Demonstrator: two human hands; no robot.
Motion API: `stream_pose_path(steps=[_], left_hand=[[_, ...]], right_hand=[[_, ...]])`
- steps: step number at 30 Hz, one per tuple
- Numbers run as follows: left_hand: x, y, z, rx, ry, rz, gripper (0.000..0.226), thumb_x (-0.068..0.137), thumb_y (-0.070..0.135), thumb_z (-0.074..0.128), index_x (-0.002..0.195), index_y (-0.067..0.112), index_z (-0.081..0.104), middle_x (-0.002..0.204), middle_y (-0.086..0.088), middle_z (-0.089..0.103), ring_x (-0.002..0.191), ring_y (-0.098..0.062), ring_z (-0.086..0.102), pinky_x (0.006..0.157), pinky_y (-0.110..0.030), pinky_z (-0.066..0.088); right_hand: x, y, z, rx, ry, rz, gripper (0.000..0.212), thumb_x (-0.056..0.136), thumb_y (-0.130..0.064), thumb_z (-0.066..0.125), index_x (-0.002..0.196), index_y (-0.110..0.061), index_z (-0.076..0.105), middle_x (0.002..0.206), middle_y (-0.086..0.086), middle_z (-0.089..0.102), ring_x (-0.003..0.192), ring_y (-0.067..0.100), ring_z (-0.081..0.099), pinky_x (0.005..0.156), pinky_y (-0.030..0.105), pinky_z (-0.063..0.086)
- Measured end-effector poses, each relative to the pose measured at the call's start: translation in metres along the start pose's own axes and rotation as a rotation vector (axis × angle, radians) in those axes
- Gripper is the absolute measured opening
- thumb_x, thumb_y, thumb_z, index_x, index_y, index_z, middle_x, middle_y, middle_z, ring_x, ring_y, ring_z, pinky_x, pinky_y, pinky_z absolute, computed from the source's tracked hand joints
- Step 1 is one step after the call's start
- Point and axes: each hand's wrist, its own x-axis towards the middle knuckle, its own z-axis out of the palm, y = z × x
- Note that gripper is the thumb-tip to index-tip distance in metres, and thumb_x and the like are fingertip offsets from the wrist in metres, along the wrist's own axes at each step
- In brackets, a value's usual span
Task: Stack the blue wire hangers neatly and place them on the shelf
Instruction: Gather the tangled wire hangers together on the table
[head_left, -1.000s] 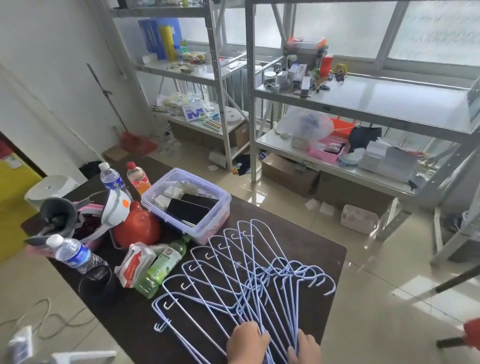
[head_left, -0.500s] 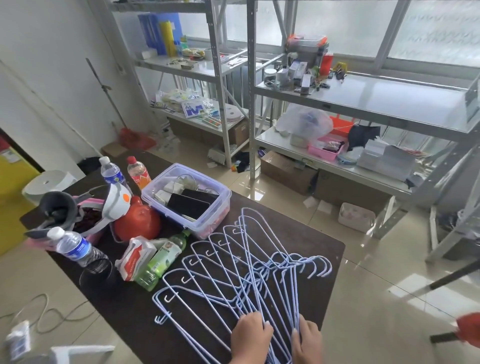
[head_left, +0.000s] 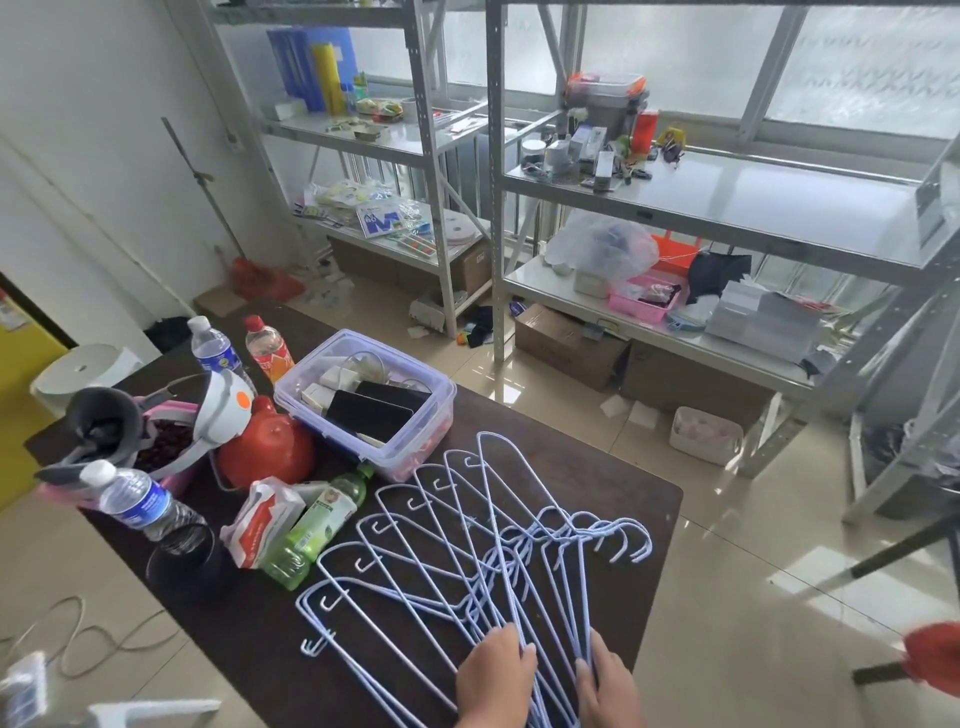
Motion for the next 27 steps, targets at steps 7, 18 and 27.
stream_pose_path(steps=[7, 18, 27], left_hand=[[0.000, 0.002, 0.001, -0.039, 0.044, 0.032, 0.025, 0.094, 0.044, 0.037, 0.082, 0.022, 0.034, 0.107, -0.004, 0.054, 0.106, -0.026, 0.058, 0.071, -0.031, 0.029], [0.003, 0.000, -0.003, -0.027, -0.030, -0.021, 0.030, 0.094, 0.043, 0.039, 0.077, 0.019, 0.033, 0.093, 0.000, 0.044, 0.111, -0.026, 0.058, 0.073, -0.030, 0.032], [0.004, 0.003, -0.011, 0.013, -0.098, -0.067, 0.030, 0.090, 0.051, 0.045, 0.089, 0.022, 0.038, 0.113, -0.002, 0.065, 0.111, -0.025, 0.060, 0.084, -0.034, 0.044]], right_hand=[[-0.001, -0.007, -0.007, 0.047, 0.028, 0.005, 0.051, 0.086, -0.009, 0.059, 0.135, -0.009, 0.046, 0.098, 0.028, 0.066, 0.093, 0.043, 0.063, 0.084, 0.042, 0.047], [-0.004, -0.013, -0.014, 0.025, -0.119, 0.112, 0.061, 0.087, -0.022, 0.058, 0.142, -0.016, 0.034, 0.112, 0.018, 0.064, 0.105, 0.032, 0.061, 0.091, 0.034, 0.044], [-0.005, -0.021, -0.024, 0.014, -0.137, 0.227, 0.010, 0.085, -0.024, 0.057, 0.087, -0.025, 0.047, 0.073, -0.004, 0.057, 0.071, 0.016, 0.054, 0.075, 0.026, 0.045]])
